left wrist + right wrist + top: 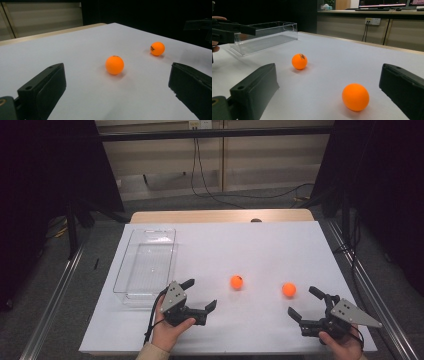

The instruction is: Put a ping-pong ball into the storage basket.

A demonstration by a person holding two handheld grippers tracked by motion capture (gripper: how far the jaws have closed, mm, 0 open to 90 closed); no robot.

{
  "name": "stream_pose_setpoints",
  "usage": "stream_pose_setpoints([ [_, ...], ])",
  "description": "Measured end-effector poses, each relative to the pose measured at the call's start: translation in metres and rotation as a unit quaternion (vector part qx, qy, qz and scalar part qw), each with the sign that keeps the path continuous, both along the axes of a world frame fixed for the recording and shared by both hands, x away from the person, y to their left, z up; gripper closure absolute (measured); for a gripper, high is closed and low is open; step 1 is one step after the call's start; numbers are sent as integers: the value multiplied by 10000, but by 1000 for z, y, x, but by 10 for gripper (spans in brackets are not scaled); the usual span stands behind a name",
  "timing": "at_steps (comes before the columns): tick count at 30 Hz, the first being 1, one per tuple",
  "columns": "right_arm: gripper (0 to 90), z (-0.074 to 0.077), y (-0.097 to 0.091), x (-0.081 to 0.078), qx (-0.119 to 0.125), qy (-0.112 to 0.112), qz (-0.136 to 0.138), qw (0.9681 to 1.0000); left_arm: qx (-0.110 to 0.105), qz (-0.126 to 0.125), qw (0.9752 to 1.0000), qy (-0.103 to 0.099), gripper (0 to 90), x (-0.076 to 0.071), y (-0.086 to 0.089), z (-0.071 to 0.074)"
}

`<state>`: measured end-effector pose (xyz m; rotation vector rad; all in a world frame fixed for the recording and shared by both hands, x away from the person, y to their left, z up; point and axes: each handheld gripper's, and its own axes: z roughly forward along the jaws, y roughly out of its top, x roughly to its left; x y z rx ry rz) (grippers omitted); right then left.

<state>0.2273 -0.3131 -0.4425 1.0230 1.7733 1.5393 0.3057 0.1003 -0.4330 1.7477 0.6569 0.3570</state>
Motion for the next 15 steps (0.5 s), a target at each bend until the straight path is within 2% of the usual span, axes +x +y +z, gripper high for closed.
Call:
stream_pose_setpoints([
  [15,16,0,0,0,-7,-4,24,10000,71,-113,9999,95,12,3,-16,-1],
])
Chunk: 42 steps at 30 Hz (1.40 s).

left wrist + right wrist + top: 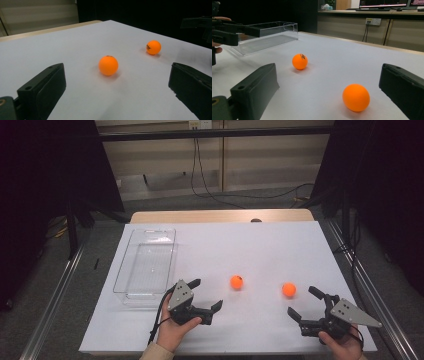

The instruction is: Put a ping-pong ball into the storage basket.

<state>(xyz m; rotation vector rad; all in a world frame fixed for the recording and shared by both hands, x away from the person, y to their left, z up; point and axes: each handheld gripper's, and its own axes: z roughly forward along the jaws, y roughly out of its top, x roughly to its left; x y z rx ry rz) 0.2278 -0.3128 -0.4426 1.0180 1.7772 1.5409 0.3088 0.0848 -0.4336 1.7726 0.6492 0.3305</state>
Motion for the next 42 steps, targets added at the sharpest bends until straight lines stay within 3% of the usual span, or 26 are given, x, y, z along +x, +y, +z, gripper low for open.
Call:
stream_pose_setpoints([
  [42,16,0,0,0,-2,-9,30,10000,138,-222,9996,141,14,9,-37,-1],
])
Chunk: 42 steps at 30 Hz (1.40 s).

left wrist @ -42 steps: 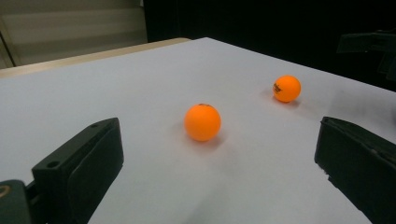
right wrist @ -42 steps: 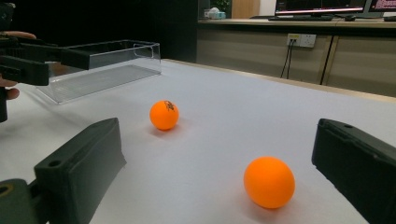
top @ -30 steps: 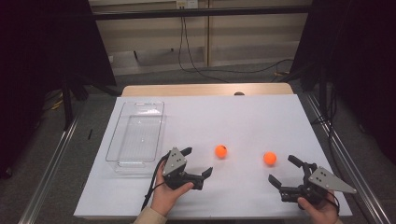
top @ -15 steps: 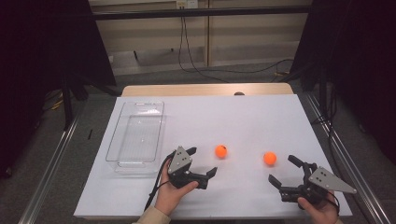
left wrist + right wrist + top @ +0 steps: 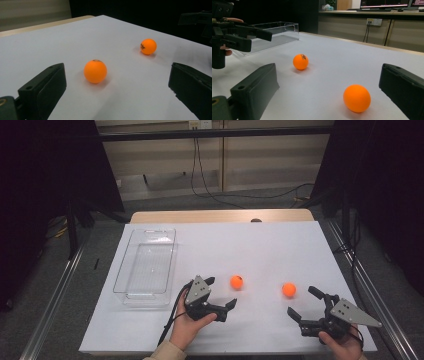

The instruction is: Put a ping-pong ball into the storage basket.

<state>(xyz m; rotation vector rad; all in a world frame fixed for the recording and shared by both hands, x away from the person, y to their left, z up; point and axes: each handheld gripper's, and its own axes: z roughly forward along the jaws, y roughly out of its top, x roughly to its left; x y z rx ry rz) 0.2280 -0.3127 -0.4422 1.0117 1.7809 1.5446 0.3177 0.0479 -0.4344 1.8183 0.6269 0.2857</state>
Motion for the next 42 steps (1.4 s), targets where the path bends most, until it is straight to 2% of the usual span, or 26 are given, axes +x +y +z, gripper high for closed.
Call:
stream_pose_setpoints([
  [26,16,2,-2,0,102,-6,7,9999,140,-171,9997,105,16,2,-22,-2],
  [42,16,3,-4,2,114,8,10,9999,371,-280,9989,85,20,2,-36,-4],
])
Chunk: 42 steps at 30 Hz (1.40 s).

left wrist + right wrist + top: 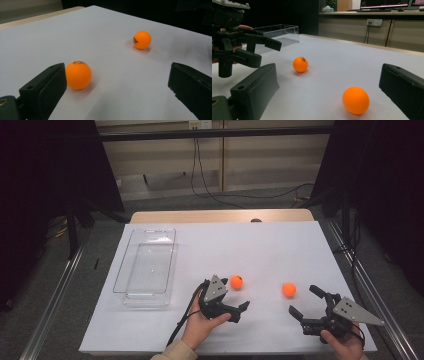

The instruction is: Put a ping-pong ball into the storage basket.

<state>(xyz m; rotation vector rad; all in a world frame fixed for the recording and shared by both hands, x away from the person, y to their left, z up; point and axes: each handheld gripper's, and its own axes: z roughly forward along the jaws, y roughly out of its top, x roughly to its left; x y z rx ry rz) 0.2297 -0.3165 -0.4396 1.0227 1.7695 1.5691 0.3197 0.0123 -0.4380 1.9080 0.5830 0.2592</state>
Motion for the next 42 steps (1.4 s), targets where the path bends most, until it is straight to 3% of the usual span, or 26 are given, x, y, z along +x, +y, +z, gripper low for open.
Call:
stream_pose_setpoints([
  [35,17,0,-1,0,30,24,10,10000,187,-321,9993,-43,24,1,-36,-2],
  [42,17,0,-1,0,40,23,15,10000,244,-362,9990,42,25,2,-42,-4],
])
